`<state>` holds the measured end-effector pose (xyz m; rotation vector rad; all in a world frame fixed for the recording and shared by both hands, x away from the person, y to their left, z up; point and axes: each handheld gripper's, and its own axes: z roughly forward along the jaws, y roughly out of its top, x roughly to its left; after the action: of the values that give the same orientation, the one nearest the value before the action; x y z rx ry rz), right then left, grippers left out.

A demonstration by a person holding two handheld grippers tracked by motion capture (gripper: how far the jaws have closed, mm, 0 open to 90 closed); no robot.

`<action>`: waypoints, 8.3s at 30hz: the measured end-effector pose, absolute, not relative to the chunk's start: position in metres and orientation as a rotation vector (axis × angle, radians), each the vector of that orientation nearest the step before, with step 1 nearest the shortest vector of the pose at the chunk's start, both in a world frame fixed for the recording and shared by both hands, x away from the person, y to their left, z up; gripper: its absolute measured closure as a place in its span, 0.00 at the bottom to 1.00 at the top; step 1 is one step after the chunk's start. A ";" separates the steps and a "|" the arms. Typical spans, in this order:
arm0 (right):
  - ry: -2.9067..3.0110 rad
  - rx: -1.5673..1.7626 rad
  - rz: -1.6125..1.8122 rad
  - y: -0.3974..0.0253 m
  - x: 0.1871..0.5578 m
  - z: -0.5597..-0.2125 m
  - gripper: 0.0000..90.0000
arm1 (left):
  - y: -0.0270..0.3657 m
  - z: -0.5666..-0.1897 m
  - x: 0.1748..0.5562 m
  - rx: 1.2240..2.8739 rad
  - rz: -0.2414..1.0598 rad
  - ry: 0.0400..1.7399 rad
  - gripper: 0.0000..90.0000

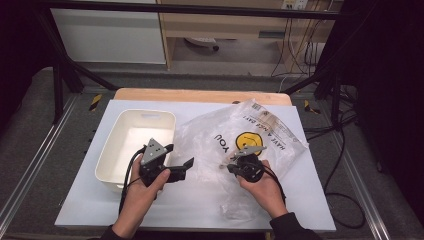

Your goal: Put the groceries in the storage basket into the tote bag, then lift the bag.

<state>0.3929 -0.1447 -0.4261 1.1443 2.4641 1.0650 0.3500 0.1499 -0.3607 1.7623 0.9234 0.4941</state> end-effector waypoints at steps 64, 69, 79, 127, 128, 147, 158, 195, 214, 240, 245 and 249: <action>2.171 1.431 0.938 -0.242 0.342 -0.438 0.06 | 0.199 -0.356 0.361 1.747 0.596 1.048 0.12; 2.198 1.446 0.896 -0.242 0.344 -0.445 0.05 | 0.199 -0.356 0.361 1.750 0.599 1.050 0.12; 2.228 1.467 0.845 -0.233 0.346 -0.454 0.03 | 0.195 -0.357 0.361 1.758 0.590 1.042 0.12; 2.269 1.309 0.902 -0.251 0.342 -0.443 1.00 | 0.189 -0.354 0.358 1.764 0.578 1.011 0.13; 2.267 1.310 0.889 -0.254 0.343 -0.443 1.00 | 0.188 -0.354 0.358 1.764 0.576 1.010 0.13; 2.120 1.415 0.839 -0.317 0.362 -0.447 1.00 | 0.134 -0.357 0.337 1.854 0.519 0.881 0.13; 2.120 1.408 0.846 -0.318 0.362 -0.448 1.00 | 0.086 -0.402 0.339 1.995 0.537 0.909 0.13; 2.049 1.470 0.874 -0.315 0.307 -0.442 0.08 | 0.080 -0.458 0.358 2.133 0.366 0.889 0.90; 2.203 1.376 0.873 -0.298 0.306 -0.450 0.67 | 0.081 -0.459 0.358 2.130 0.370 0.879 0.92; 2.310 1.259 0.954 -0.272 0.332 -0.441 1.00 | 0.082 -0.458 0.360 2.126 0.369 0.863 1.00; 2.313 1.273 0.968 -0.272 0.332 -0.438 1.00 | 0.084 -0.453 0.360 2.102 0.356 0.858 1.00; 2.309 1.288 0.989 -0.271 0.333 -0.435 1.00 | 0.085 -0.446 0.359 2.068 0.323 0.846 1.00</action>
<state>0.3334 -0.2711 -0.4350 1.2879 2.3090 0.9894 0.3589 0.0854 -0.4465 2.0681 0.8464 0.3230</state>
